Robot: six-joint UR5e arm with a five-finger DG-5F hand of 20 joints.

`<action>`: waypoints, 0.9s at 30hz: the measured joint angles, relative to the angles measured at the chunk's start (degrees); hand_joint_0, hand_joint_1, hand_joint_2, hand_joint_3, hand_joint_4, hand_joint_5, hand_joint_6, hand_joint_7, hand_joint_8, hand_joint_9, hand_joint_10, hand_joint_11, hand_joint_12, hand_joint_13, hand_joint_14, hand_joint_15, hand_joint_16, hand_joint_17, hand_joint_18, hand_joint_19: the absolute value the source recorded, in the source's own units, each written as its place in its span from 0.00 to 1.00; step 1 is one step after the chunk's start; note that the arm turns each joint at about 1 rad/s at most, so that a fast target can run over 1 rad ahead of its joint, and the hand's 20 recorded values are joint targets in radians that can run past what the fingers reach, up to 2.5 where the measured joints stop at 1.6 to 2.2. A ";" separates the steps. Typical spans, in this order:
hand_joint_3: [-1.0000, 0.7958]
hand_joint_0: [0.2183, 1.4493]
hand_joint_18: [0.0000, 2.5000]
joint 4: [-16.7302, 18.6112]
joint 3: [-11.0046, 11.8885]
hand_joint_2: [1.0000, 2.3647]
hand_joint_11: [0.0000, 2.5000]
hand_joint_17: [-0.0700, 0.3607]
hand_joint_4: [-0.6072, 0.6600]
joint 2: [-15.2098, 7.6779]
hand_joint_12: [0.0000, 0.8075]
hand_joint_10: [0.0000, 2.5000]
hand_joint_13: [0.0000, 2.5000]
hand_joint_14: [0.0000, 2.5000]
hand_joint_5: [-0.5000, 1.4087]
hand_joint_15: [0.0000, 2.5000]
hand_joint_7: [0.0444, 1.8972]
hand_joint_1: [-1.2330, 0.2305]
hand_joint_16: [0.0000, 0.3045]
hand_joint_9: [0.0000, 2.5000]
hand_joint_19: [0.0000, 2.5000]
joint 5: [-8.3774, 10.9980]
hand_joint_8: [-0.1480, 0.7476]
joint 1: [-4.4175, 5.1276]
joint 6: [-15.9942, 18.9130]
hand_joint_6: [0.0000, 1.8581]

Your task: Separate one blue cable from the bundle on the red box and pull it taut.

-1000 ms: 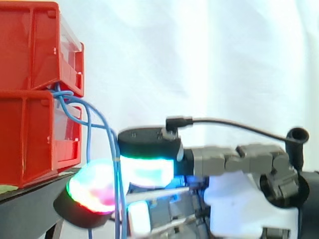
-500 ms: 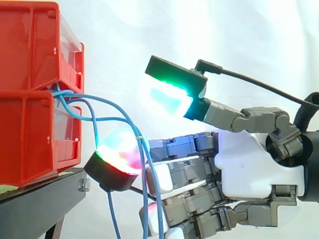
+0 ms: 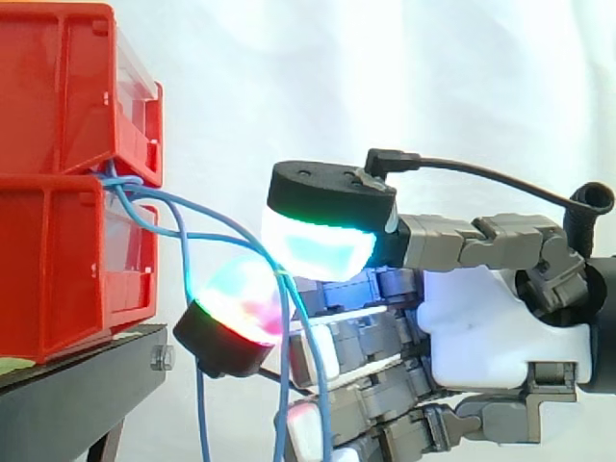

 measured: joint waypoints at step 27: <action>0.51 0.20 0.39 -9.74 0.09 0.35 0.17 0.46 0.40 5.01 0.51 0.00 0.40 0.01 0.22 0.24 0.47 0.42 0.18 0.46 0.20 -1.78 0.41 -2.45 -2.18 0.50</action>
